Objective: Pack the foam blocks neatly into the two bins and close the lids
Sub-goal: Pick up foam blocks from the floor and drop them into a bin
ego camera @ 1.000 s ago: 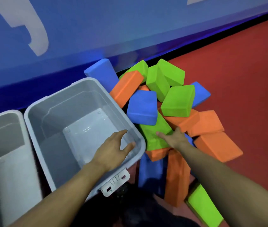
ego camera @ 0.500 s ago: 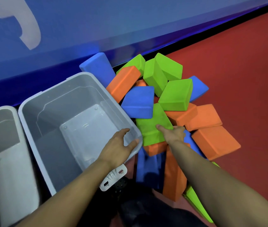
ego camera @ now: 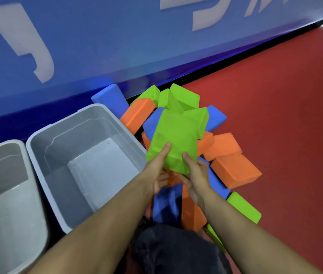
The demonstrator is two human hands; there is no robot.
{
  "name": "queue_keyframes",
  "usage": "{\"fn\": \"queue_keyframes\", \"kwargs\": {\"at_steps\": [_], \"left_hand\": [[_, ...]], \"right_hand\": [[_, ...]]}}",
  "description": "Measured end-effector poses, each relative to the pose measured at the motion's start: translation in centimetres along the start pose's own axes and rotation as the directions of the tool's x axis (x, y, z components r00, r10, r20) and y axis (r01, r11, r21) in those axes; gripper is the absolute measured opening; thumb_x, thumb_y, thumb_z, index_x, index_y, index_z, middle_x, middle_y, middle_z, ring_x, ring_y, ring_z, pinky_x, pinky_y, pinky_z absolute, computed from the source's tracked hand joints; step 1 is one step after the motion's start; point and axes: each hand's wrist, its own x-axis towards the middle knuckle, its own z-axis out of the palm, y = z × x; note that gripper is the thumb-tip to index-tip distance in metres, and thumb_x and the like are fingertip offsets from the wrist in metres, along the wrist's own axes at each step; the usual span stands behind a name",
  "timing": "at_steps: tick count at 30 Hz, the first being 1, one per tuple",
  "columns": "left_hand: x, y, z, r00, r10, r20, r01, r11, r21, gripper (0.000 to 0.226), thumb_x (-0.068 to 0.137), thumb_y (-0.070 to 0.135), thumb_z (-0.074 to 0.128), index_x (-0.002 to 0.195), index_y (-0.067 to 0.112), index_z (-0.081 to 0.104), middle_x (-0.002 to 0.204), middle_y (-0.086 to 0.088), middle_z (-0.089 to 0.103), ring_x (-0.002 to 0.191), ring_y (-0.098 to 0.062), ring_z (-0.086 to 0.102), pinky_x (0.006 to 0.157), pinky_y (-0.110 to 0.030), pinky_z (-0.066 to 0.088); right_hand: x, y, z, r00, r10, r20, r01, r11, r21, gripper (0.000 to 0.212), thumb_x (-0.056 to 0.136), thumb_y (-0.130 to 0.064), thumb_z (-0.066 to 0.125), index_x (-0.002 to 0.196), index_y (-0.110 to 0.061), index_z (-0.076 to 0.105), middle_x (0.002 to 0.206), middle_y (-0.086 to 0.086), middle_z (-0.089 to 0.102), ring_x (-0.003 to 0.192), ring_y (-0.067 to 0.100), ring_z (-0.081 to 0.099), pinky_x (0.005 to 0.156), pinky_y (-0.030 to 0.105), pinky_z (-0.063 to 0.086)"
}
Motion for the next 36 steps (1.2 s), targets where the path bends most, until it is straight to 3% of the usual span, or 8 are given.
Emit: {"fn": "queue_keyframes", "kwargs": {"at_steps": [5,10,13,16,18,26,30,36], "left_hand": [[0.1,0.7,-1.5,0.930,0.257,-0.263,-0.318,0.922,-0.223,0.037,0.081,0.036,0.084,0.112,0.021,0.071,0.103,0.003,0.079,0.092,-0.019,0.076,0.083,-0.046,0.063],[-0.7,2.1,-7.5,0.812,0.468,-0.348,-0.463,0.880,0.105,0.036,0.077,0.043,0.086,0.107,0.029,0.072,0.110,0.012,0.076,0.101,-0.009,0.072,0.095,-0.044,0.058],[-0.7,2.4,-11.9,0.770,0.500,-0.398,-0.459,0.866,0.199,0.056,0.067,0.056,0.089,0.112,0.028,0.072,0.108,0.013,0.077,0.101,-0.009,0.073,0.093,-0.044,0.058],[-0.8,2.0,-15.9,0.735,0.473,-0.486,-0.405,0.881,0.245,0.098,0.053,0.070,0.091,0.129,0.019,0.058,0.115,0.007,0.072,0.103,-0.012,0.071,0.092,-0.045,0.058],[-1.0,1.3,-17.9,0.703,0.481,-0.524,-0.390,0.877,0.281,0.094,0.061,0.059,0.092,0.130,0.013,0.047,0.115,0.005,0.066,0.100,-0.009,0.068,0.093,-0.039,0.055],[-3.1,0.1,-22.8,0.642,0.574,-0.509,-0.335,0.807,0.487,0.095,0.052,0.076,0.087,0.127,0.022,0.061,0.109,0.007,0.073,0.097,-0.013,0.072,0.094,-0.042,0.057],[-5.3,0.3,-24.1,0.578,0.663,-0.475,-0.287,0.711,0.642,0.088,0.067,0.064,0.085,0.138,0.022,0.054,0.121,0.003,0.065,0.107,-0.019,0.064,0.096,-0.038,0.051],[-6.1,-1.0,-26.4,0.563,0.722,-0.402,-0.155,0.570,0.807,0.090,0.065,0.061,0.086,0.139,0.022,0.053,0.129,-0.010,0.061,0.122,-0.030,0.055,0.103,-0.043,0.046]], "right_hand": [[-0.2,0.7,-2.1,0.978,-0.169,0.123,0.206,0.877,-0.434,0.033,0.105,-0.041,0.050,0.112,-0.012,0.065,0.116,0.011,0.070,0.105,0.024,0.066,0.098,0.036,0.048],[7.4,3.4,-5.4,0.979,-0.096,0.182,0.193,0.128,-0.973,0.071,0.094,-0.067,0.047,0.155,-0.036,0.033,0.166,0.006,0.025,0.152,0.033,0.024,0.124,0.045,0.015],[10.5,5.3,-5.6,0.993,0.084,0.082,0.088,-0.071,-0.994,0.095,0.075,-0.088,0.029,0.158,-0.043,0.017,0.169,0.002,0.009,0.155,0.037,0.006,0.121,0.062,0.013],[10.0,5.9,-5.4,0.999,0.007,0.036,0.036,-0.044,-0.998,0.083,0.082,-0.082,0.047,0.145,-0.027,0.042,0.152,0.011,0.029,0.137,0.041,0.041,0.109,0.056,0.038],[9.6,6.1,-5.8,0.991,-0.135,-0.028,-0.034,-0.043,-0.999,0.080,0.078,-0.080,0.059,0.130,-0.019,0.052,0.142,0.013,0.033,0.121,0.041,0.053,0.096,0.052,0.048],[6.1,5.0,-6.7,0.978,-0.173,-0.119,-0.120,0.003,-0.993,0.068,0.082,-0.053,0.075,0.133,-0.012,0.056,0.136,0.024,0.052,0.121,0.042,0.057,0.098,0.045,0.049],[1.8,0.8,-2.4,0.929,-0.350,0.117,0.080,-0.119,-0.990,0.057,0.085,-0.055,0.068,0.118,-0.010,0.055,0.123,0.020,0.061,0.112,0.041,0.063,0.091,0.045,0.052],[-5.6,-3.7,6.8,0.598,-0.564,0.569,0.571,-0.199,-0.797,0.037,0.084,-0.043,0.074,0.088,-0.022,0.044,0.140,0.014,0.052,0.133,0.029,0.050,0.086,0.041,0.046]]}}
